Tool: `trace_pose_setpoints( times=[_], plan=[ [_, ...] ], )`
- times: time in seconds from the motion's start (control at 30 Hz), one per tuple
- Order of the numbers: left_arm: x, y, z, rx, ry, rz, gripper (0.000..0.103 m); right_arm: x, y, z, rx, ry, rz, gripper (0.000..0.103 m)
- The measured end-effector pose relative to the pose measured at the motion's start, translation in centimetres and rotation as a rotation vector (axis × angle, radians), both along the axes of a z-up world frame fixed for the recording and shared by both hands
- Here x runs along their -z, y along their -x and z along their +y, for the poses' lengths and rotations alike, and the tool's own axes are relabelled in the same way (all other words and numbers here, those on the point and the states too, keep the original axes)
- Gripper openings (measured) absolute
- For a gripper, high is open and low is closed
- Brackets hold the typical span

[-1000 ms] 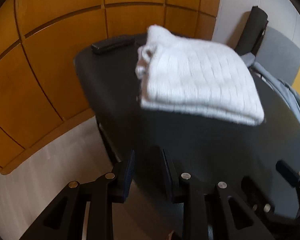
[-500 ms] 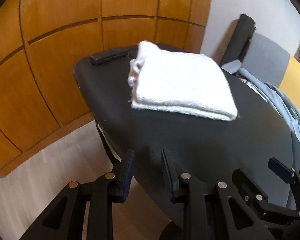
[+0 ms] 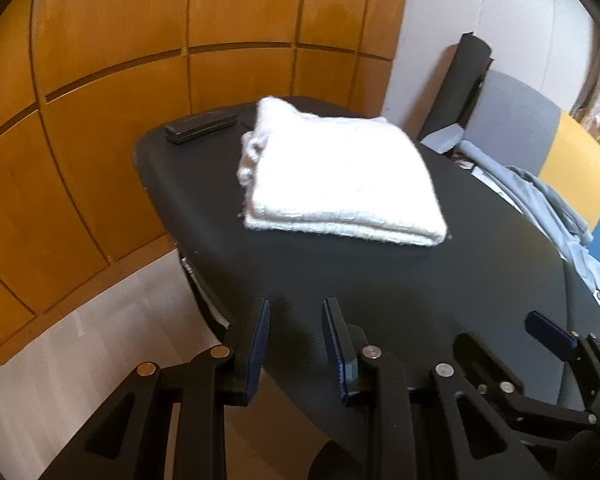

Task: Fold clothes

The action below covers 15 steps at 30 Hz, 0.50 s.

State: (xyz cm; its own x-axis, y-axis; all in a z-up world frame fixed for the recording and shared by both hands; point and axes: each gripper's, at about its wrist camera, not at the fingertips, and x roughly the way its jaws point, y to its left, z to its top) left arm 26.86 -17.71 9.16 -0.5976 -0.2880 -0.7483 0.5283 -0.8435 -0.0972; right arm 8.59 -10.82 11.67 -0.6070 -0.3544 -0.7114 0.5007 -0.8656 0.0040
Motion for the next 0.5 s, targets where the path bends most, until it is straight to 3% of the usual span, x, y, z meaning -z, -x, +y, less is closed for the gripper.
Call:
trace_pose_setpoints(
  times=[0.3,0.5],
  plan=[
    [0.6,-0.1,-0.9,-0.024,-0.028,-0.020,0.027,0.2,-0.1,0.3,0.009,0.004,-0.006,0.084],
    [-0.1,-1.1,-0.5,-0.110,0.087,0.003,0.027,0.4,-0.2,0.7,0.011,0.004,-0.011,0.084]
  ],
)
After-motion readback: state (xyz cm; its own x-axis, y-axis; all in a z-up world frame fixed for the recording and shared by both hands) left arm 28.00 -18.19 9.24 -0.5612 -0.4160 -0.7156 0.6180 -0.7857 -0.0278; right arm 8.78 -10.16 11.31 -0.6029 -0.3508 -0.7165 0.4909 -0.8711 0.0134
